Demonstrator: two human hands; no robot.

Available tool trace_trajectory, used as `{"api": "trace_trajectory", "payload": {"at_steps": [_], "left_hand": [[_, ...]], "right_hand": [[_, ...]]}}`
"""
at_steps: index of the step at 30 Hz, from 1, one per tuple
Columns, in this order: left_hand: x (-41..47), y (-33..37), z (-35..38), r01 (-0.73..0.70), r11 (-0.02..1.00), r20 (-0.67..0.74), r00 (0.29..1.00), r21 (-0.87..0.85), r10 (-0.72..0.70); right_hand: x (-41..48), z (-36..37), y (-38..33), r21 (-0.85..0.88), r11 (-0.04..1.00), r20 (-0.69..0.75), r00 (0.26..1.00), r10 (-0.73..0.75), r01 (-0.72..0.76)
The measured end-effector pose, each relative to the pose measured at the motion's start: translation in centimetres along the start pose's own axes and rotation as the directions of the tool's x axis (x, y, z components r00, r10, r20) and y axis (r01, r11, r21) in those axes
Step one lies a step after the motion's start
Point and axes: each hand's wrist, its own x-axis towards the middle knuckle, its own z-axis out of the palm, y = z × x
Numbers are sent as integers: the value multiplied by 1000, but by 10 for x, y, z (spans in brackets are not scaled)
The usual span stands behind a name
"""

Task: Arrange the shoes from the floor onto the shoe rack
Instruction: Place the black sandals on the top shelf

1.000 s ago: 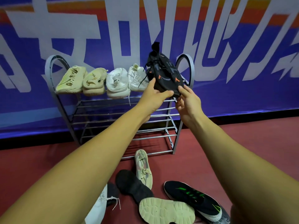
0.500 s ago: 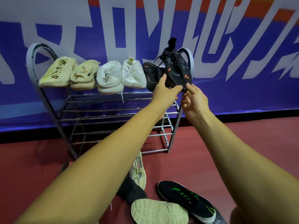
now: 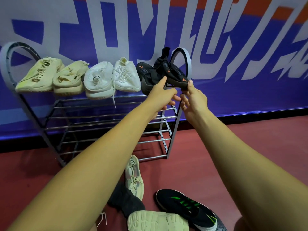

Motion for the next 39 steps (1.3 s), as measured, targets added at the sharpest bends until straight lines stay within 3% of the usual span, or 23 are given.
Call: {"api": "trace_trajectory", "payload": {"at_steps": [6, 13, 19, 24, 28, 34, 39], "left_hand": [[-10, -4, -16, -6, 998, 81, 997, 65, 1], [-43, -6, -45, -10, 991, 71, 997, 134, 1], [-71, -20, -73, 96, 966, 26, 994, 240, -105], [-88, -45, -104, 161, 924, -28, 986, 348, -162], [-104, -66, -129, 181, 835, -61, 983, 520, -175], [-115, -100, -171, 259, 741, -143, 965, 619, -218], [-131, -138, -193, 348, 650, -215, 936, 676, -278]], "right_hand": [[-7, -4, -8, -95, 995, 2, 999, 33, -33], [-32, -2, -5, -288, 958, 51, 999, 10, 5], [-62, 13, 13, -646, 742, 296, 955, 26, 180], [-73, 36, 40, -784, 532, 429, 898, 93, 320], [-78, 55, 71, -822, 403, 509, 836, 206, 402], [-93, 92, 108, -803, 331, 590, 742, 318, 496], [-110, 113, 140, -788, 206, 608, 685, 401, 580]]}}
